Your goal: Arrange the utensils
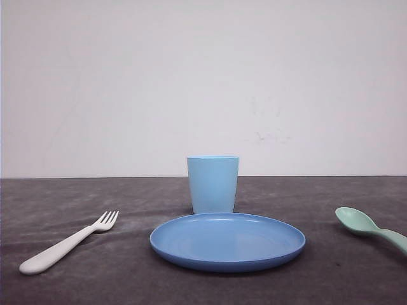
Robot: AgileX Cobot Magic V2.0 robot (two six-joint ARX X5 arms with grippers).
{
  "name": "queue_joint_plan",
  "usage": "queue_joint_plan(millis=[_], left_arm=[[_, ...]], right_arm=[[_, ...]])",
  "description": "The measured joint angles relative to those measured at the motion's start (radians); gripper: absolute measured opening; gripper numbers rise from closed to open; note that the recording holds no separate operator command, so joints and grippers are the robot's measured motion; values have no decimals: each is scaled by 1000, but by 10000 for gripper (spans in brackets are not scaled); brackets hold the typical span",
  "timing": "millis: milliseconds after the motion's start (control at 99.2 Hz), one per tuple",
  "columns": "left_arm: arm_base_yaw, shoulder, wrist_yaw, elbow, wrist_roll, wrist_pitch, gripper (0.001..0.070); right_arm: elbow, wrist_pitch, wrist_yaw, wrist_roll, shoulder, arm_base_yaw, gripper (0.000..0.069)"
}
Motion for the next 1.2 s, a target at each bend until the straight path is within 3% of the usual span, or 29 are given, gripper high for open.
queue_joint_plan(millis=[192, 373, 494, 716, 948, 1109, 1200], left_arm=[[0, 0, 0, 0, -87, 0, 24], [0, 0, 0, 0, -107, 0, 24], [0, 0, 0, -3, -153, 11, 24], [0, 18, 0, 3, -230, 20, 24], [0, 211, 0, 266, -246, 11, 24], [0, 448, 10, 509, -189, -56, 23], [0, 566, 49, 616, -154, -106, 23]], right_arm=[[0, 9, -4, 134, 0, 0, 6], [0, 24, -27, 254, 0, 0, 6], [0, 64, -32, 321, 0, 0, 6], [45, 29, -113, 415, 22, 0, 6], [306, -56, -113, 389, 235, 0, 6], [531, -196, -113, 289, 467, 20, 6], [634, -282, -113, 227, 568, 46, 6]])
